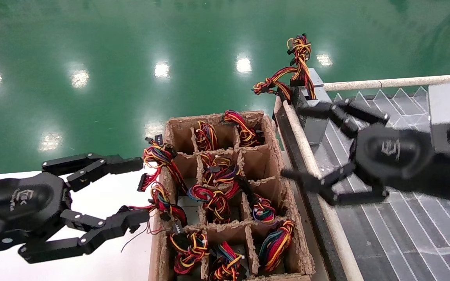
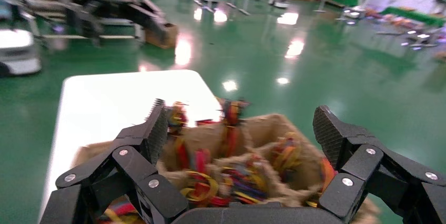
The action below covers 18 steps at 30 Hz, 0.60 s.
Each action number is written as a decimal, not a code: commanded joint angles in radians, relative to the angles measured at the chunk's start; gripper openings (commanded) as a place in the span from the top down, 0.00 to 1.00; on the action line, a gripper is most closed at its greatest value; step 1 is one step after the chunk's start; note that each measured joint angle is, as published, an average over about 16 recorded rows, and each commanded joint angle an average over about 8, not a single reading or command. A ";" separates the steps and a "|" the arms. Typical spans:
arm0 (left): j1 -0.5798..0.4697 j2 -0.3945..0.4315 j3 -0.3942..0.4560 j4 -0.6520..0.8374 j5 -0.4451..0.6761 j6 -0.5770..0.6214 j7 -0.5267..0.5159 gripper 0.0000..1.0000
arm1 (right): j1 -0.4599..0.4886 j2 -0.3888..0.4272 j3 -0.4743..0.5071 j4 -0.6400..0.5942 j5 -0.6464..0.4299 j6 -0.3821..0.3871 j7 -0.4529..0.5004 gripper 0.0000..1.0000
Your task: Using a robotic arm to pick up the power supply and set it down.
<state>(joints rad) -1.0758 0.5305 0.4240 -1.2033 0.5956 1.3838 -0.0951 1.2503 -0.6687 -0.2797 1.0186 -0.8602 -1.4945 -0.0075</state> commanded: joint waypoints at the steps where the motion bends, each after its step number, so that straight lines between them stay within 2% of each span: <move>1: 0.000 0.000 0.000 0.000 0.000 0.000 0.000 0.00 | -0.030 0.010 0.000 0.046 0.022 0.000 0.034 0.00; 11: 0.000 0.000 0.000 0.000 0.000 0.000 0.000 0.00 | -0.168 0.055 0.000 0.254 0.124 -0.001 0.185 0.00; 18: 0.000 0.000 0.000 0.000 0.000 0.000 0.000 0.00 | -0.202 0.066 0.001 0.303 0.151 -0.002 0.212 0.00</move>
<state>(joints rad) -1.0756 0.5304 0.4240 -1.2031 0.5955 1.3835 -0.0951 1.0577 -0.6056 -0.2790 1.3084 -0.7167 -1.4959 0.1979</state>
